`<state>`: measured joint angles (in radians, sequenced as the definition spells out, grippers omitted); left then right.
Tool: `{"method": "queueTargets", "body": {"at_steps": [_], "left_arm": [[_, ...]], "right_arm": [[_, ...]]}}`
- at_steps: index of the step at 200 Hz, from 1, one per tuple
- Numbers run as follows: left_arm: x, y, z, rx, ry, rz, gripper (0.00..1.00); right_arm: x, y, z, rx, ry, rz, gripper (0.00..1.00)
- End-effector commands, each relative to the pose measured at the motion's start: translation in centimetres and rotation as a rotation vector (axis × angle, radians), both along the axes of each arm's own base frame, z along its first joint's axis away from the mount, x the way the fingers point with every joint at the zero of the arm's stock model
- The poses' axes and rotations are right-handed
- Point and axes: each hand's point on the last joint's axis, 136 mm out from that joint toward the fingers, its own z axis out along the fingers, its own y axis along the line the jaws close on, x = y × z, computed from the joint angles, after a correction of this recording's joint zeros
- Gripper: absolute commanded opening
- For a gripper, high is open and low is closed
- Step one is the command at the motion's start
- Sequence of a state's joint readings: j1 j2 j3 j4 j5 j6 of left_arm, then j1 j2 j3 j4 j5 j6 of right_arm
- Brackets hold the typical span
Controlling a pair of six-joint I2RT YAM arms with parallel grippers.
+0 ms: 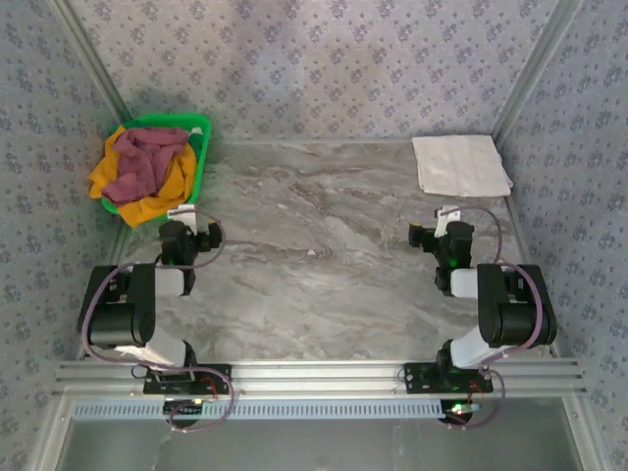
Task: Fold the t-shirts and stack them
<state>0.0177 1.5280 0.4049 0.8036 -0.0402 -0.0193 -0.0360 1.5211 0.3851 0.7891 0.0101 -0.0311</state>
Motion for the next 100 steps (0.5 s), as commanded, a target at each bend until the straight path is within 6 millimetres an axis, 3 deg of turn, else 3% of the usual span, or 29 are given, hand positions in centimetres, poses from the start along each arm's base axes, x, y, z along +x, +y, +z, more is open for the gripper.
{"method": "queueTargets", "body": {"at_steps": [1,100], "left_arm": [[0.36,-0.32,0.38,-0.004,-0.014,-0.015,1.00],[0.37,-0.06,0.31,-0.026,-0.011,-0.018,1.00]], "right_arm": [[0.61,-0.05,0.83,0.011,-0.021,0.001,1.00],[0.57,-0.09,0.75,0.019,-0.020,0.003,1.00]]}}
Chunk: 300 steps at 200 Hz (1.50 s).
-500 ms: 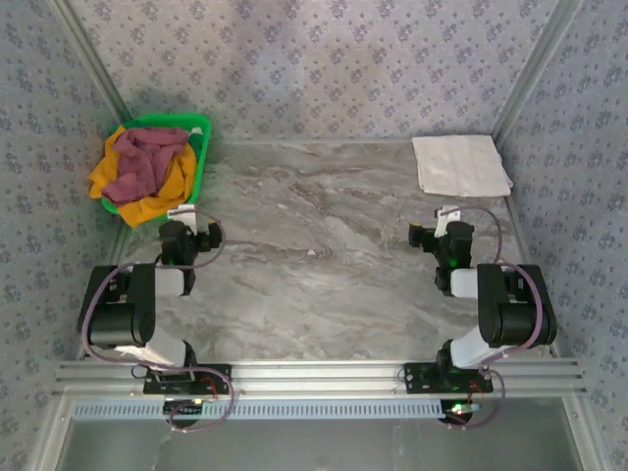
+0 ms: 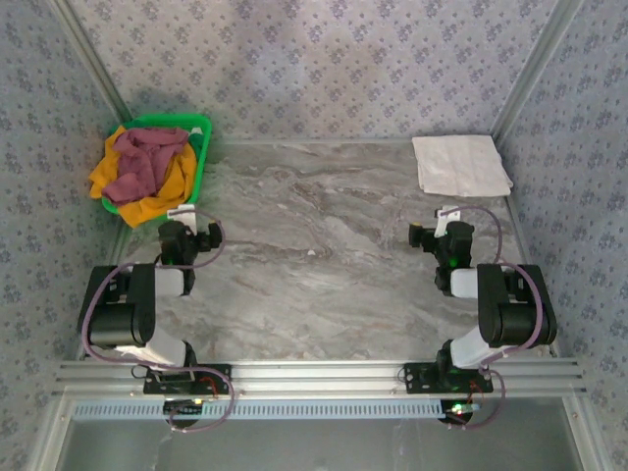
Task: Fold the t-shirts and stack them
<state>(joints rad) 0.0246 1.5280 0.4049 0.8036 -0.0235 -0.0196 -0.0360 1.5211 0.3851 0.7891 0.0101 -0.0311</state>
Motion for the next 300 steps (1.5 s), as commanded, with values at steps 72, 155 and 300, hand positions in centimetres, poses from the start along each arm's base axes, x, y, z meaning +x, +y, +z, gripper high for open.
{"method": "queueTargets", "body": {"at_steps": [72,155,300], "left_arm": [[0.3,-0.2,0.9,-0.011,-0.025,-0.013,1.00],[5.6,0.8,17.9,-0.126,0.030,0.085,1.00],[17.2,7.5,15.4,-0.046,0.230,0.347,0.91]], "right_arm": [[0.6,-0.1,1.7,0.013,-0.046,-0.004,1.00],[2.1,5.9,16.9,0.049,-0.069,0.102,1.00],[4.6,10.8,14.1,0.028,0.076,0.194,1.00]]}}
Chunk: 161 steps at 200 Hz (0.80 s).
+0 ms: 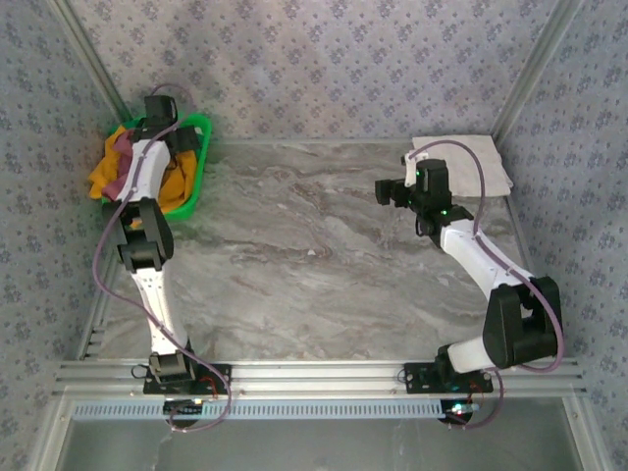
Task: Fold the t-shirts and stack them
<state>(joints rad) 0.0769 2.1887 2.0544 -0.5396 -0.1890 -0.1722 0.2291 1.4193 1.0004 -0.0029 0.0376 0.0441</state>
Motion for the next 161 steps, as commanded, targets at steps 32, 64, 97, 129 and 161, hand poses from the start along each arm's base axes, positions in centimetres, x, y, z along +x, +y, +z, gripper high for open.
{"method": "queueTargets", "body": {"at_steps": [32,64,97,129,161], "left_arm": [[-5.8,2.7,4.1,0.029,-0.072,0.124,0.94],[-7.3,5.4,0.9,-0.013,-0.015,0.172,0.94],[-6.4,6.0,-1.2,-0.040,0.006,0.141,0.93],[-5.0,5.7,-1.7,-0.038,0.012,0.091,0.57],[-4.9,4.9,1.6,-0.028,-0.070,0.072,0.17]], "right_arm": [[0.0,0.4,0.5,-0.009,0.003,-0.001,1.00],[0.2,1.7,0.0,-0.009,0.015,0.025,1.00],[0.1,2.8,-0.5,-0.012,0.025,0.043,1.00],[0.1,3.3,-0.3,-0.027,0.026,0.051,1.00],[0.0,3.4,0.0,-0.038,0.020,0.055,1.00]]}}
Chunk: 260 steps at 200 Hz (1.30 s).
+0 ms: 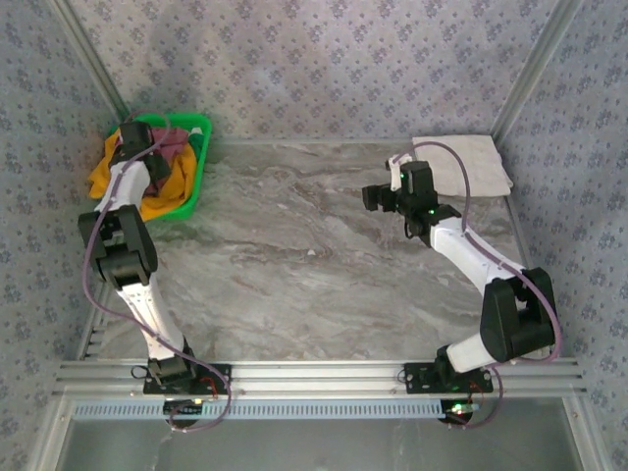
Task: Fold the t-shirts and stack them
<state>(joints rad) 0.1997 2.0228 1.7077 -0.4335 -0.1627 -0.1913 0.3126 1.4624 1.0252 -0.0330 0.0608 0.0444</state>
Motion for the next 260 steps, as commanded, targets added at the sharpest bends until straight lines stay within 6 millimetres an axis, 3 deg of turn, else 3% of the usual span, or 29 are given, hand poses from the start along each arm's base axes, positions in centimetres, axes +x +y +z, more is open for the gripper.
{"method": "queueTargets", "body": {"at_steps": [1,32,64,97,122,153,190,214,237,260], "left_arm": [[1.3,-1.0,5.5,0.021,-0.140,-0.045,0.16],[0.3,-1.7,11.3,0.041,-0.261,-0.041,0.00],[-1.3,-4.0,18.3,0.047,-0.410,-0.090,0.00],[-4.1,-9.6,26.6,0.021,-0.589,-0.234,0.00],[-7.8,-15.1,33.1,0.054,-0.725,-0.360,0.00],[-12.5,-21.1,38.5,0.013,-0.832,-0.522,0.00],[-17.1,-28.3,40.6,-0.131,-0.878,-0.742,0.00],[-18.8,-31.5,41.2,-0.229,-0.877,-0.867,0.00],[-17.8,-31.4,40.6,-0.218,-0.865,-0.835,0.00],[-14.4,-31.7,38.0,-0.167,-0.804,-0.793,0.00]], "right_arm": [[0.4,0.1,1.4,-0.013,-0.024,-0.008,1.00],[0.5,0.3,1.8,-0.017,-0.033,0.000,1.00],[0.7,0.3,2.6,-0.014,-0.055,-0.001,1.00],[1.0,0.2,3.6,-0.020,-0.085,-0.006,1.00],[1.0,0.0,4.6,-0.021,-0.112,-0.013,1.00],[0.8,-0.6,5.7,-0.023,-0.142,-0.033,1.00],[-0.1,-1.9,7.1,0.001,-0.185,-0.079,1.00],[-0.9,-2.8,7.9,0.029,-0.206,-0.107,1.00],[-1.5,-3.5,8.3,0.054,-0.216,-0.127,1.00],[-1.6,-3.5,8.1,0.083,-0.206,-0.120,1.00]]}}
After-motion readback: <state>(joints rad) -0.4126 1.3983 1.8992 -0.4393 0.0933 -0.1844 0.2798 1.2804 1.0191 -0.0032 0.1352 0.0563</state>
